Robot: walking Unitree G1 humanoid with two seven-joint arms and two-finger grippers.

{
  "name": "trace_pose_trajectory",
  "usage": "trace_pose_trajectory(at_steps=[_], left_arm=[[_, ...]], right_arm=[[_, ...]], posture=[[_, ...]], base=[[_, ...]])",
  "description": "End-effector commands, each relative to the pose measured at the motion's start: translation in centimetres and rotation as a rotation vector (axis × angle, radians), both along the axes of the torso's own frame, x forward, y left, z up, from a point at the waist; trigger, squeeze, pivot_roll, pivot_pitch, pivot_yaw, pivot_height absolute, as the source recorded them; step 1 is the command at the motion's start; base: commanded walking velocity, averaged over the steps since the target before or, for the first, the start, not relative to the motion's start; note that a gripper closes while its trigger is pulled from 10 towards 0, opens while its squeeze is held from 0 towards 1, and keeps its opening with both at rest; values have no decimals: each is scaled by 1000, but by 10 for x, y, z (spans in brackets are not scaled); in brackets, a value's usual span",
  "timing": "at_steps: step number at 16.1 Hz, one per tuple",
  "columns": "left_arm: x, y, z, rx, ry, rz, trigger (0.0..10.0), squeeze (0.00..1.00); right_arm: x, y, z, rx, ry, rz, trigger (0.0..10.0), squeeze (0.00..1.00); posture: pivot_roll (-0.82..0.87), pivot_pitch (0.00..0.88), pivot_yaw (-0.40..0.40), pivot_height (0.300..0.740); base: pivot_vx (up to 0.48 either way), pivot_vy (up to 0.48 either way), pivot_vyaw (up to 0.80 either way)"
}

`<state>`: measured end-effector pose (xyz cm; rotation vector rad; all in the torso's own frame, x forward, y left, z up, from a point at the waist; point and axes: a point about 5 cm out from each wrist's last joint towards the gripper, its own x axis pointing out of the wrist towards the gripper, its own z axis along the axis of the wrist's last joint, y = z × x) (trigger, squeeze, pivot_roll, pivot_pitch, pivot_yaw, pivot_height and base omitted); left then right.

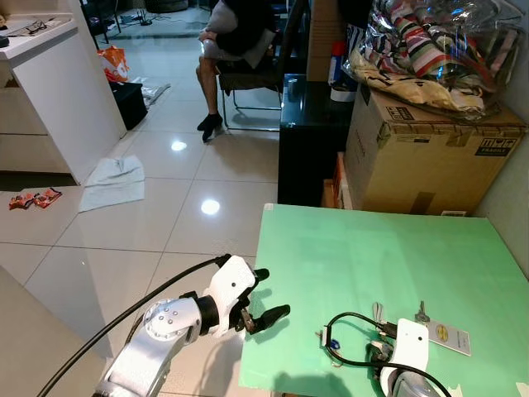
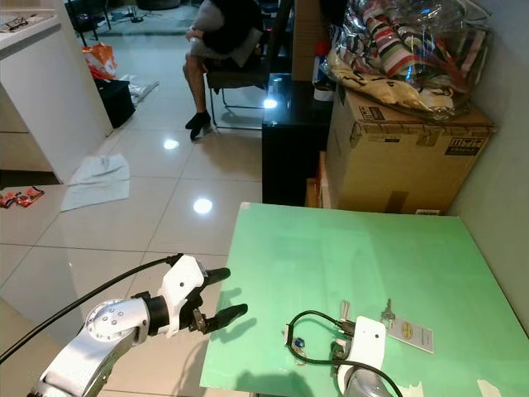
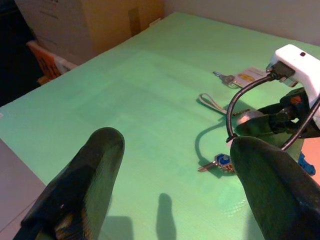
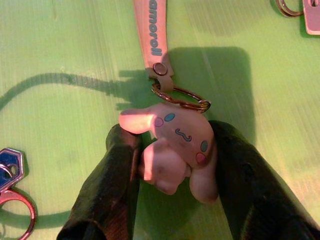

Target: Hang keys on a hook

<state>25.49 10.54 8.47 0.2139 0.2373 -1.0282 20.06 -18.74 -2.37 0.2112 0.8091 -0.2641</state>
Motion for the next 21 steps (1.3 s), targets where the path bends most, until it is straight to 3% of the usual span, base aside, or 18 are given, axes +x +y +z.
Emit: trace_pose_trajectory(at_steps=[1, 5, 6, 9, 10, 12, 13, 15, 16, 17, 21], left_arm=[[2, -2, 1, 9, -7, -9, 10000, 0], [6, -1, 2, -16, -3, 24, 10000, 0], [11, -3, 4, -51, 2, 52, 10000, 0], [13, -4, 5, -63, 0, 62, 10000, 0], [16, -2, 6, -81, -3, 101, 10000, 0], [27, -1, 8, -139, 11, 226, 10000, 0], [39, -1, 14, -223, 23, 370, 10000, 0], [47, -1, 21, -287, 15, 476, 10000, 0], [54, 5, 23, -287, -28, 578, 10000, 0], [58, 10, 22, -286, -46, 652, 10000, 0], [64, 16, 38, -304, -148, 697, 10000, 0]], right_arm=[[2, 1, 3, 0, -17, 0, 0, 0], [23, 1, 34, -95, -189, 41, 0, 0], [38, 5, 56, -154, -316, 80, 0, 0], [50, 6, 80, -227, -452, 104, 0, 0], [60, 6, 103, -315, -572, 136, 0, 0], [73, 7, 128, -385, -697, 171, 0, 0], [84, 1, 142, -422, -775, 176, 0, 0], [91, -6, 157, -457, -853, 154, 0, 0], [91, -5, 179, -581, -1001, 182, 0, 0], [86, 2, 188, -635, -1086, 204, 0, 0], [76, 12, 164, -544, -1024, 224, 0, 0]], posture=[[-172, 16, 55, 740], [-175, 5, 52, 740], [-178, 0, 52, 740], [-177, 0, 52, 740], [-179, 0, 53, 740], [-183, 0, 54, 740], [-180, 0, 53, 740], [-175, 0, 51, 740], [-167, 0, 47, 740], [-160, 0, 40, 740], [-156, 0, 30, 740]], base=[[0, 0, 0], [0, 0, 0], [0, 0, 0], [0, 0, 0], [0, 0, 0], [0, 0, 0], [0, 0, 0], [0, 0, 0], [0, 0, 0], [0, 0, 0], [0, 0, 0]])
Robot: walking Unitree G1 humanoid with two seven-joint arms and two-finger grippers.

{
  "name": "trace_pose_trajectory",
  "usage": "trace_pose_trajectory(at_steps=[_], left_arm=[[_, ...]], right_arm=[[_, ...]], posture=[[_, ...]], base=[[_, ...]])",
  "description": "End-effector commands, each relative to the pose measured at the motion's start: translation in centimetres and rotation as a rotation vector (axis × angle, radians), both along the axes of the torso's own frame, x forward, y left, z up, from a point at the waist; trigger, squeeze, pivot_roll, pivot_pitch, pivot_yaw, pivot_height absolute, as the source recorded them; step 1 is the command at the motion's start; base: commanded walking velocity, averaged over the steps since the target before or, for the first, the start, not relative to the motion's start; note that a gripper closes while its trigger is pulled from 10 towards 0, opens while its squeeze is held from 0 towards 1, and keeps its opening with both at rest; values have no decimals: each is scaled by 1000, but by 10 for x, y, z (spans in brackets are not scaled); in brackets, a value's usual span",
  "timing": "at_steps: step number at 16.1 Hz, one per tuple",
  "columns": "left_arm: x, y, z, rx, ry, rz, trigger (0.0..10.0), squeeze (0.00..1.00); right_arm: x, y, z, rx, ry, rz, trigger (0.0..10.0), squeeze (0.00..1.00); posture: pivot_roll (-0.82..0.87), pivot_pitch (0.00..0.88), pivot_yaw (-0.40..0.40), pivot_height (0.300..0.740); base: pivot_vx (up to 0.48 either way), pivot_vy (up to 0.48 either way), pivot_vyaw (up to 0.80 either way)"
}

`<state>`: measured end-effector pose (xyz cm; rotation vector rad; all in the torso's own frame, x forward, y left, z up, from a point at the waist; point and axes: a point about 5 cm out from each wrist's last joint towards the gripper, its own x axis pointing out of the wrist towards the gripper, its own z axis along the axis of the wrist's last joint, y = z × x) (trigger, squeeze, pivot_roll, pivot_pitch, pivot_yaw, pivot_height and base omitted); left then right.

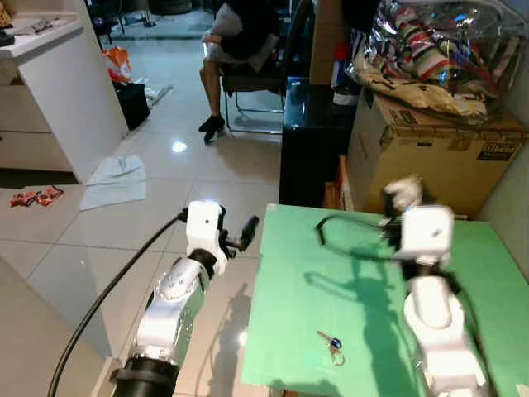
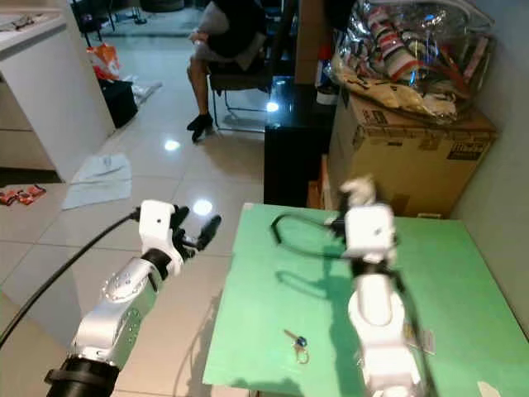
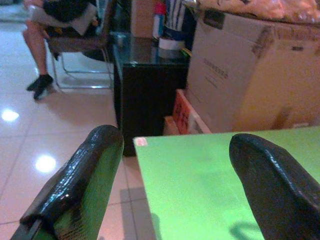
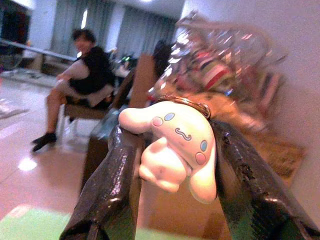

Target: Hang keys on a hook

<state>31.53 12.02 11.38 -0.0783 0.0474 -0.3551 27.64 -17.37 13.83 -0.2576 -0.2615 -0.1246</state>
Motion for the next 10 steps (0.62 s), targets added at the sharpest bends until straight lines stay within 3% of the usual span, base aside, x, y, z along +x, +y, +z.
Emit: trace_pose_trajectory(at_steps=[1, 3, 4, 10], left_arm=[[6, 1, 13, -5, -56, 23, 10000, 0], [9, 0, 13, 21, -61, 27, 10000, 0], [11, -7, 3, 38, -8, -23, 10000, 0], [14, -8, 0, 68, -7, -14, 10000, 0]], right_arm=[[0, -1, -5, 22, 16, 8, 0, 0], [0, 1, -11, 26, 32, 23, 0, 0], [4, 3, -24, 40, 92, 51, 0, 0], [7, -8, -34, 143, 147, -3, 0, 0]], posture=[[-158, 0, 29, 740], [-159, 0, 30, 740], [-164, 0, 34, 740], [-169, 0, 45, 740]], base=[[0, 0, 0], [0, 0, 0], [0, 0, 0], [0, 0, 0]])
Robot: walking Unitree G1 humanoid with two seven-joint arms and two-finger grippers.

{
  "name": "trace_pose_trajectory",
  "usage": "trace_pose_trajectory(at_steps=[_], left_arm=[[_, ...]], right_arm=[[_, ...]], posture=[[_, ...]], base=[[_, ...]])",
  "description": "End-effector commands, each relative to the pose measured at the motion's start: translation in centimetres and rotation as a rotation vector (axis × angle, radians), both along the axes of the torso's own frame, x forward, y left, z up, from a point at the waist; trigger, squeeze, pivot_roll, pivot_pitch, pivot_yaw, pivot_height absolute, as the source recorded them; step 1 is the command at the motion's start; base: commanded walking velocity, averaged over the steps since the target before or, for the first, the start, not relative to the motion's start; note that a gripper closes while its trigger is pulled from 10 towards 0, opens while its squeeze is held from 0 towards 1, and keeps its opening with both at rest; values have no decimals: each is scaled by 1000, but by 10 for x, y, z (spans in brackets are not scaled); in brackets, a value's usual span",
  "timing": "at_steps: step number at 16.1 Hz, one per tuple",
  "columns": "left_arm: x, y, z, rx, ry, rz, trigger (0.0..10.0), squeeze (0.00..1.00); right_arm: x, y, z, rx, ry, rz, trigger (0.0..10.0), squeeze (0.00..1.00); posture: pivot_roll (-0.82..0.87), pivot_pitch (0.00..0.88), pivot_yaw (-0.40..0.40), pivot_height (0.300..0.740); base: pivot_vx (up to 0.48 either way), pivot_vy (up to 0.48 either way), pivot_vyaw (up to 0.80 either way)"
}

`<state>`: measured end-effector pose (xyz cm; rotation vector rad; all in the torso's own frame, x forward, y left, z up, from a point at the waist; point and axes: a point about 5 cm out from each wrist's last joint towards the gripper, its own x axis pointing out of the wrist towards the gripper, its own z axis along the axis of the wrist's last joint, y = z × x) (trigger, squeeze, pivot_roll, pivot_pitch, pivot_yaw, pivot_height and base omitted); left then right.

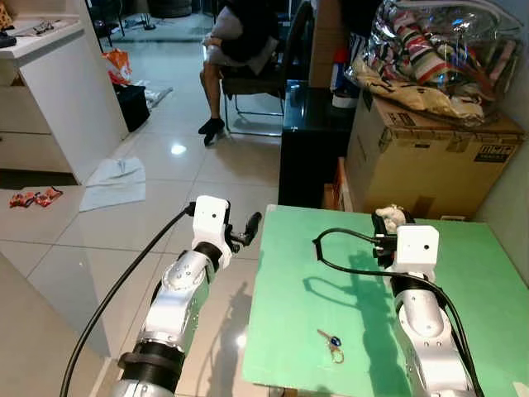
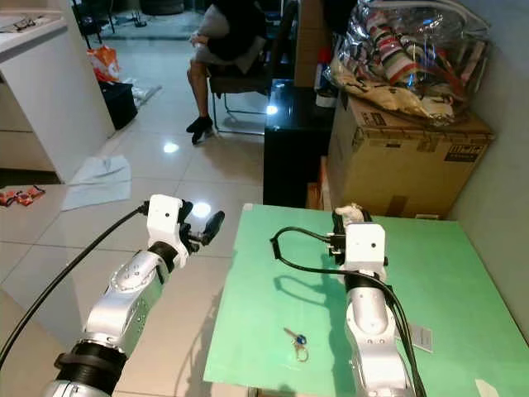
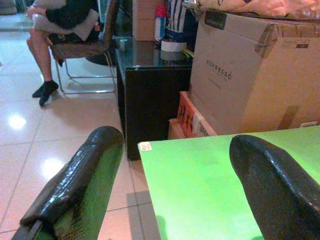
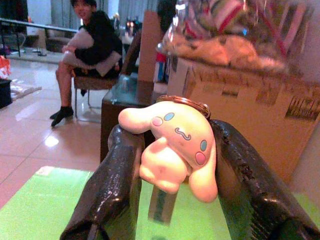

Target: Hang keys on a hook

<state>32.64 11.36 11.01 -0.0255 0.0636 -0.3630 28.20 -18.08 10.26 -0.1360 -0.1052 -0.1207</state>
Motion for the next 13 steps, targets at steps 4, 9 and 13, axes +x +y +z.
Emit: trace_pose_trajectory(at_steps=[4, 9, 13], left_arm=[[1, -2, 3, -12, -16, -2, 10000, 0], [-4, -7, 0, -12, -31, -9, 10000, 0], [-2, -4, 1, 26, -44, 13, 10000, 0]], right_arm=[[-1, -1, -7, 41, 34, -3, 0, 0], [-1, 0, -13, 56, 62, 11, 0, 0], [0, -2, -15, 65, 74, 4, 0, 0]], posture=[[-169, 0, 45, 740], [-165, 0, 33, 740], [-160, 0, 32, 740]], base=[[0, 0, 0], [0, 0, 0], [-350, 0, 0]])
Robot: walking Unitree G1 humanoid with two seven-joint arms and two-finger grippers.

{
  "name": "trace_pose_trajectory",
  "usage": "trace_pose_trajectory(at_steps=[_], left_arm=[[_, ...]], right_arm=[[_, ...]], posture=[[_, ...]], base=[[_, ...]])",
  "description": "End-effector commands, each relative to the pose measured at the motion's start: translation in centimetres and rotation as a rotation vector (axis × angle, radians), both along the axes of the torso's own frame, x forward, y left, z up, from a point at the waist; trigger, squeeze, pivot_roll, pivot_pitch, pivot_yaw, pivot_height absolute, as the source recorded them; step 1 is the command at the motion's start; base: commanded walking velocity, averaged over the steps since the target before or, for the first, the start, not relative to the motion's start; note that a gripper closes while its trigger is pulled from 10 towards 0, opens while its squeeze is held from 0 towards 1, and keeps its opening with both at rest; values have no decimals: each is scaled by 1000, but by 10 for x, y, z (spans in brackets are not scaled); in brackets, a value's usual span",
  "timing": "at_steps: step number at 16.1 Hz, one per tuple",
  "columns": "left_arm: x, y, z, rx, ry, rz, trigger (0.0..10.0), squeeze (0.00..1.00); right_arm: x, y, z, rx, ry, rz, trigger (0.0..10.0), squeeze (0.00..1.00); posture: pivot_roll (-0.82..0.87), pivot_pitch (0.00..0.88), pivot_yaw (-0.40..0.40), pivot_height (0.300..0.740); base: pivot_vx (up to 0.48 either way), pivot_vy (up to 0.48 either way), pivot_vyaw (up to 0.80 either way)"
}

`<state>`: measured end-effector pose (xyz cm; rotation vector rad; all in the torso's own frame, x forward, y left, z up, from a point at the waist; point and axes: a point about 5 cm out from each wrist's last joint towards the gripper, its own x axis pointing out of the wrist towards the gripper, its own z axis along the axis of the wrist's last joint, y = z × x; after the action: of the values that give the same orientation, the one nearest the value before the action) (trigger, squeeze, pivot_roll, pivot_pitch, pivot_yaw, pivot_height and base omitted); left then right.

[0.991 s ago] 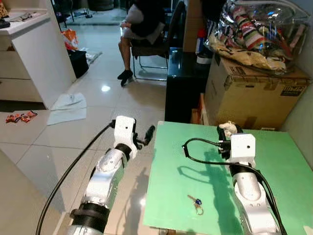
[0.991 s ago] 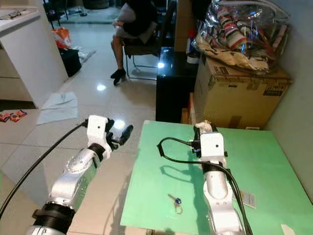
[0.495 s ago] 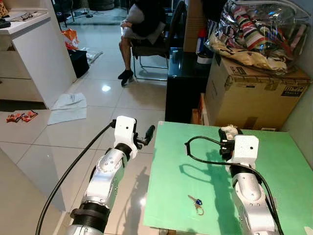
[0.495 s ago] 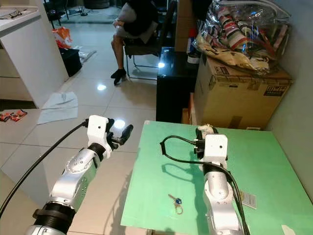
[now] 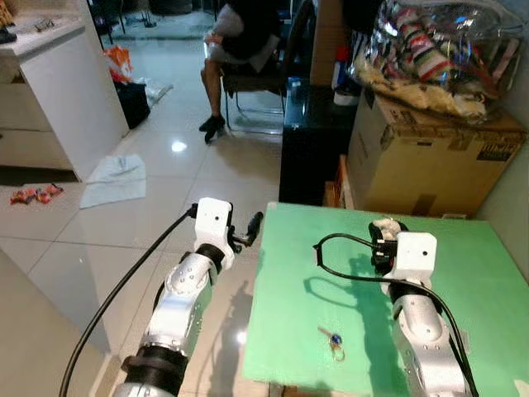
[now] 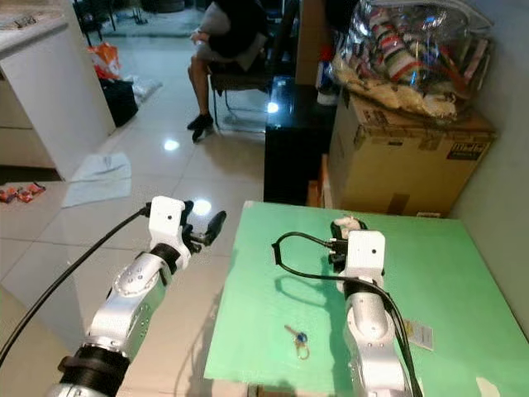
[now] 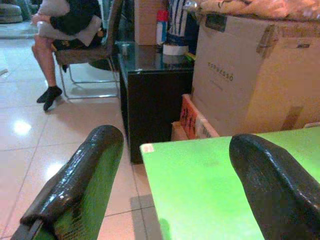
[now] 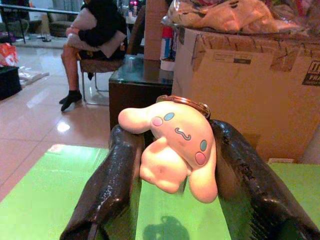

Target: Hang keys on a hook

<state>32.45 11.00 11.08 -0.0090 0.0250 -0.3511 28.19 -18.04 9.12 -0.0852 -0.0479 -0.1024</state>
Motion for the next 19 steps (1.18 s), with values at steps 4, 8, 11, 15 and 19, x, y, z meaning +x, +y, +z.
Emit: trace_pose_trajectory(at_steps=[4, 8, 11, 15, 19], left_arm=[[0, -1, 0, 11, -7, -1, 10000, 0], [-1, -1, -1, 15, -5, -2, 10000, 0], [-1, 1, -1, 22, -4, 1, 10000, 0], [-3, 1, -1, 20, -5, -3, 10000, 0], [-6, 6, -4, -2, 5, 1, 10000, 0]], right_arm=[[1, -2, -5, 15, 25, -8, 0, 0], [2, -1, -7, 19, 42, -2, 0, 0], [3, 1, -8, 22, 47, 5, 0, 0], [3, 3, -13, 27, 72, 11, 0, 0], [3, 2, -16, 37, 90, 17, 0, 0]], posture=[[-157, 0, 30, 740], [-151, 0, 25, 740], [-144, 0, 25, 740], [-135, 0, 29, 740], [-131, 0, 26, 740]], base=[[-404, 0, 0], [-328, 0, 0], [-320, 0, 0], [-149, 0, 372], [0, -120, 723]])
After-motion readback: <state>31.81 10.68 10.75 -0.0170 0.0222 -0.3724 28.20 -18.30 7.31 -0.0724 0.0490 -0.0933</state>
